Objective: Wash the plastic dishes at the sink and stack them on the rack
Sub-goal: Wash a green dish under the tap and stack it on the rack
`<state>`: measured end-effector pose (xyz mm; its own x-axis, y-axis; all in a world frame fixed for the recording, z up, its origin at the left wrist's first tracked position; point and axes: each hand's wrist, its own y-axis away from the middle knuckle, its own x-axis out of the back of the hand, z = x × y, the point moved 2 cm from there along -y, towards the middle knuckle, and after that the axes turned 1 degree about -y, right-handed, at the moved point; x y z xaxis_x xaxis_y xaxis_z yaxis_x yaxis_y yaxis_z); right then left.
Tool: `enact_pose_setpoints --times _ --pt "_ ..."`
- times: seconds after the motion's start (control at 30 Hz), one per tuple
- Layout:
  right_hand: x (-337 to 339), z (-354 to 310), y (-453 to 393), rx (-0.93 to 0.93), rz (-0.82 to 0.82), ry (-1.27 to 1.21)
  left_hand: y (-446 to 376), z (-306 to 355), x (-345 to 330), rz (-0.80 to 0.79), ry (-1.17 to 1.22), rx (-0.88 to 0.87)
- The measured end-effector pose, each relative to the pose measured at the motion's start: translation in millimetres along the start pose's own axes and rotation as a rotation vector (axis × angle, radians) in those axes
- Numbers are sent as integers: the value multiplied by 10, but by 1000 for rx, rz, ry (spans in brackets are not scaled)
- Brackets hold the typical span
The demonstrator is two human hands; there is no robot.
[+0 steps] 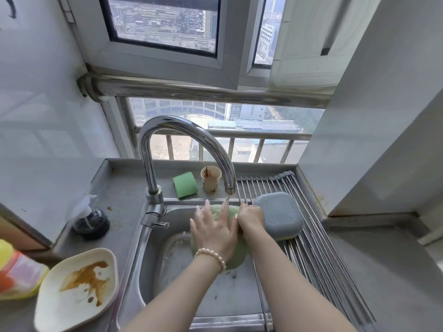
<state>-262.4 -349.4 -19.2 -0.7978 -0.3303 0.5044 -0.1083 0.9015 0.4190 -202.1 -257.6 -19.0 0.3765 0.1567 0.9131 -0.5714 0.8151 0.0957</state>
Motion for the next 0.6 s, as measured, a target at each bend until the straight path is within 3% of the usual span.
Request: enact_pose_setpoints --times 0.03,0.1,0.17,0.37,0.5,0.6 --pt "18 -40 89 -55 -13 -47 -17 55 -1 -2 -48 -73" --pt "38 -20 88 19 14 23 -108 94 3 -50 -90 -163" --pt "-27 49 130 -110 11 -275 -215 53 48 -48 -48 -155" --pt "-144 98 170 -16 25 -404 -493 -226 233 -215 288 199" --pt "15 57 68 -60 -10 -460 -555 -386 279 -306 775 379" --pt "65 -22 7 -13 30 -261 -560 -430 239 -250 932 452"
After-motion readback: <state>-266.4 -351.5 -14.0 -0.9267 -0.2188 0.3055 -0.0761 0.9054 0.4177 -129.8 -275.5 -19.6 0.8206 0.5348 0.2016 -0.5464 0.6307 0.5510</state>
